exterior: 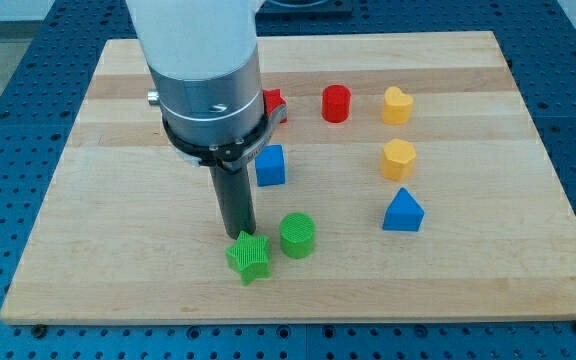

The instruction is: Push the green star slightly to the top

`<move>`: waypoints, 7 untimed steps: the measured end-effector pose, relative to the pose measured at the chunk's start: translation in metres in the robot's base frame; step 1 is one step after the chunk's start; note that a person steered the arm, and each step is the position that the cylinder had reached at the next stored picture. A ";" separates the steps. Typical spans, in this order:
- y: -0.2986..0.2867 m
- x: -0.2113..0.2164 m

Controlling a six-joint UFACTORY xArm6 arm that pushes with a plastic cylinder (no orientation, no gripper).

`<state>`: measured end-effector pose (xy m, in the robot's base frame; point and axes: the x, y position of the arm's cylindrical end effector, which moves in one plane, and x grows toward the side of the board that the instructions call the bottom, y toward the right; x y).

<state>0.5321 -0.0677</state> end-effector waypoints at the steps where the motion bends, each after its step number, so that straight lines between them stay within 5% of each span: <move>1: 0.005 0.002; 7: 0.066 0.010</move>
